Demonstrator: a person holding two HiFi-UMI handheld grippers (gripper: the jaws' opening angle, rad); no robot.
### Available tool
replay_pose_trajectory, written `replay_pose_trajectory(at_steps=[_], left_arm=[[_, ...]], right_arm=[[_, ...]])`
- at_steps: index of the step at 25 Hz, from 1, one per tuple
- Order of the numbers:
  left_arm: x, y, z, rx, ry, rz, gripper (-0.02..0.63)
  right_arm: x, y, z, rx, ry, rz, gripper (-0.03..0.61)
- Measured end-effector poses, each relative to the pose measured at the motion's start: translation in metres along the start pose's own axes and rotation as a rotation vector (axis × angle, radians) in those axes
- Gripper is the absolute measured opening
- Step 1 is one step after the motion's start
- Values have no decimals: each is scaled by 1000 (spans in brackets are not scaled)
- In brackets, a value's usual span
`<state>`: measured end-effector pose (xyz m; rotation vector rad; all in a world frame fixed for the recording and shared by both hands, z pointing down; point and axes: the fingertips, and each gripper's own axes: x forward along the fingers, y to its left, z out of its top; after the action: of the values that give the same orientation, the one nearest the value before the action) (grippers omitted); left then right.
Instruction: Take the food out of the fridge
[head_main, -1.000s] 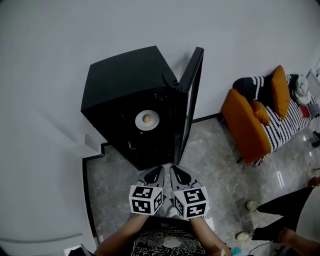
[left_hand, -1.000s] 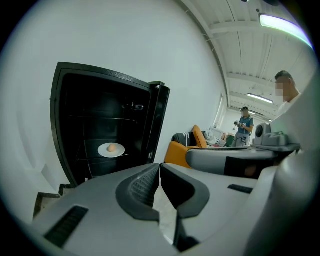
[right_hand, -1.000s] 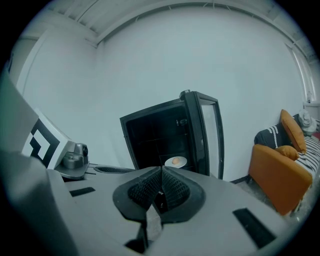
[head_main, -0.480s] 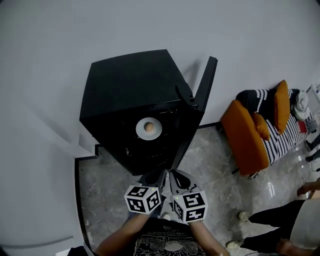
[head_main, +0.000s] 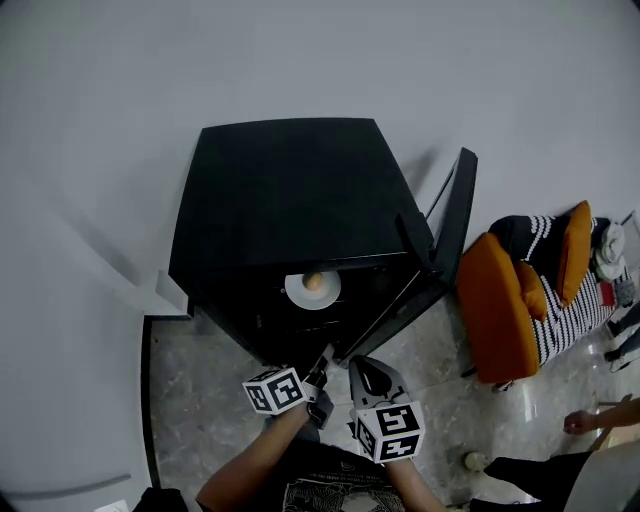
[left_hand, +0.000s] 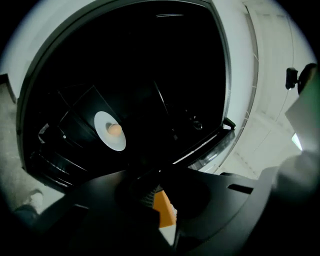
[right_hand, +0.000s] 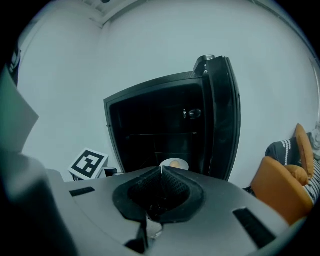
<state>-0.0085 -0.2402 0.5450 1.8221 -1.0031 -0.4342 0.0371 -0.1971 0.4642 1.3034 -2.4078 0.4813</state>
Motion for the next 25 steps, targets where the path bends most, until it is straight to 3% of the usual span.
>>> replay_pose_trajectory(at_steps=[7, 11, 16, 20, 25], left_arm=[[24, 35, 25, -118, -74, -72, 23], [37, 60, 26, -221, -82, -67, 23], [45, 87, 28, -294, -83, -46, 25], [55, 100, 26, -375, -77, -51, 117], [64, 126, 31, -418, -104, -8, 125]], right_arm=[[34, -7, 7, -5, 31, 11, 23], [43, -14, 7, -4, 33, 2, 23], [54, -17, 7, 3, 43, 2, 23], [61, -23, 19, 1, 39, -3, 23], [77, -26, 17, -7, 59, 15, 23]])
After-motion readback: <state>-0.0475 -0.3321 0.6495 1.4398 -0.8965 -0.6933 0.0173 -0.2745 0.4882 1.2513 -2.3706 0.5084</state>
